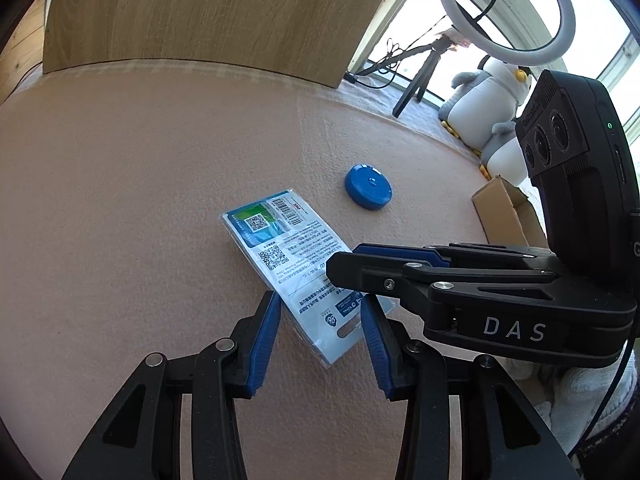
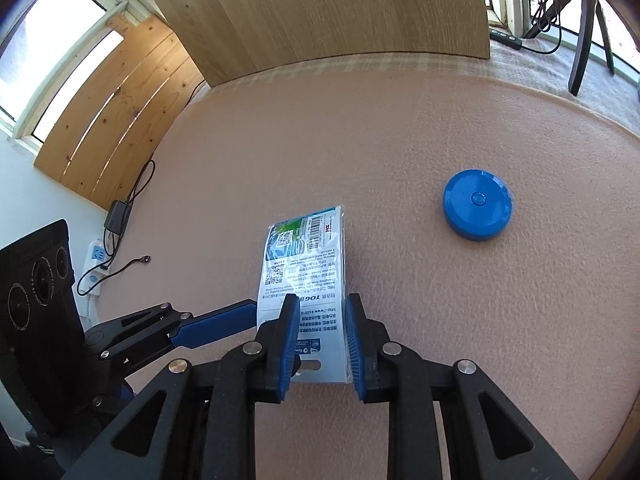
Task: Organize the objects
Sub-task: 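Grasp the card packet with the right tool and lift it, then carry the card packet over the box and open the right tool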
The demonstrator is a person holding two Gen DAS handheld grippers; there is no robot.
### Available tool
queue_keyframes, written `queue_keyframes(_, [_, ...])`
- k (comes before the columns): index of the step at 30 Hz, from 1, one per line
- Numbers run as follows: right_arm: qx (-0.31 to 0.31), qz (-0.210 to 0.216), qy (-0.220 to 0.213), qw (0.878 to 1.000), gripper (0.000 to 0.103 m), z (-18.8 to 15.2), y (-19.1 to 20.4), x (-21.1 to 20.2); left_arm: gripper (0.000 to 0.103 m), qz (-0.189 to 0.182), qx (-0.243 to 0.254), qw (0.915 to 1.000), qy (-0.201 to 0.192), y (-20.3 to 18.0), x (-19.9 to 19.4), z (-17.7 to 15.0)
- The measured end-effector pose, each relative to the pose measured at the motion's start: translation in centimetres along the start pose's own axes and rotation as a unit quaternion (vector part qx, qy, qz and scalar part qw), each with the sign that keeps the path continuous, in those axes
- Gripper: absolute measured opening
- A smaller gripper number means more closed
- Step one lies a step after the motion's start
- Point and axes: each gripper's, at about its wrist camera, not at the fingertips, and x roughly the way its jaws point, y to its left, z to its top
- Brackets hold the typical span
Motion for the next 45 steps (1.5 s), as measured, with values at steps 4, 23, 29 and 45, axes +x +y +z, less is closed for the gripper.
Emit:
queue_keyframes(4, [0.016, -0.002, -0.024, 1.000, 0.021, -1.2, -1.1, -2.8, 0.044, -0.012, 0.022, 0.9997, -0.002, -2.4, -0.4, 0.2])
queue_keyframes(23, [0.105, -0.074, -0.132, 0.983, 0.021, -6.6, -12.3, -16.4, 0.044, -0.091, 0.153, 0.9841, -0.006, -20.6, 3.5, 2.3])
queue_keyframes(29, [0.126, -0.104, -0.152, 0.975, 0.021, -8.0, -16.0, -19.5, 0.044, -0.110, 0.185, 0.9765, -0.001, -26.0, 5.4, 2.1])
queue_keyframes(45, [0.178, -0.148, -0.174, 0.957, 0.021, -9.8, -25.5, -24.0, 0.042, -0.126, 0.246, 0.9609, 0.012, -37.2, 11.9, 2.8])
